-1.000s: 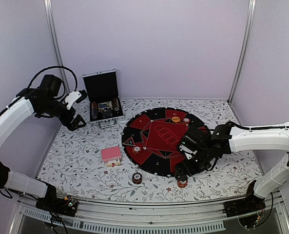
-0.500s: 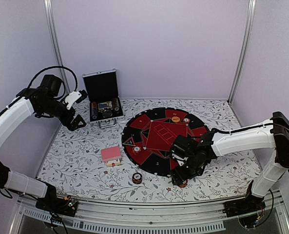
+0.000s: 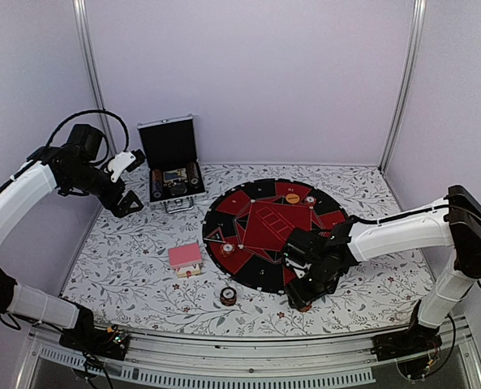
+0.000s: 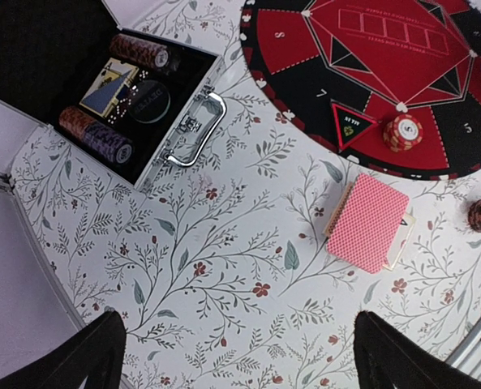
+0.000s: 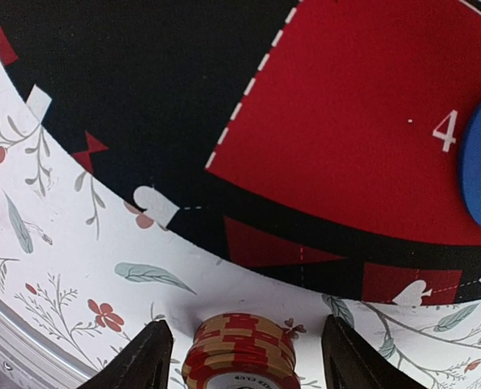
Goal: Distribute texas hold em gaming equipment
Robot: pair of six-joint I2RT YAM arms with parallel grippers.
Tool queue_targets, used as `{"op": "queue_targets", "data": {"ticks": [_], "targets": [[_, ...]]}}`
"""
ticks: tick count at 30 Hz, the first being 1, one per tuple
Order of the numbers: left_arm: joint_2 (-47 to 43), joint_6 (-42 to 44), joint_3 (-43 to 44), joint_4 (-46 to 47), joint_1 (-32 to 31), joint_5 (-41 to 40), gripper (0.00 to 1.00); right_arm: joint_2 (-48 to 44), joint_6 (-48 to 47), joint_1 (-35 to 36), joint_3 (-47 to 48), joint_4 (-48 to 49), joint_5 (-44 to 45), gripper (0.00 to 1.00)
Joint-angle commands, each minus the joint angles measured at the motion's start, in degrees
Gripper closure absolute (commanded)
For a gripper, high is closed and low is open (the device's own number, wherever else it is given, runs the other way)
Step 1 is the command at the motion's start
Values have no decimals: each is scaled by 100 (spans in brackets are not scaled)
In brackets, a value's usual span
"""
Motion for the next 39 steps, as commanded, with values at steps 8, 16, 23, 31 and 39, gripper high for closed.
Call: {"op": "queue_targets", "data": {"ticks": [8, 16, 23, 31, 39], "targets": [[55, 51, 173, -87, -81, -56, 0, 87, -10, 161, -38, -211, 425, 35], [55, 42, 164, -90, -82, -56, 0, 134, 53, 261, -5, -274, 520, 42], [46, 47, 149, -86, -82, -65, 0, 73, 69, 263, 155, -438, 591, 51], [55, 59, 146, -95, -82, -66, 0, -128, 58, 268, 335, -731, 620, 54], [73, 42, 149, -86, -82, -48, 0, -232, 104, 266, 270, -648, 435, 64]]}}
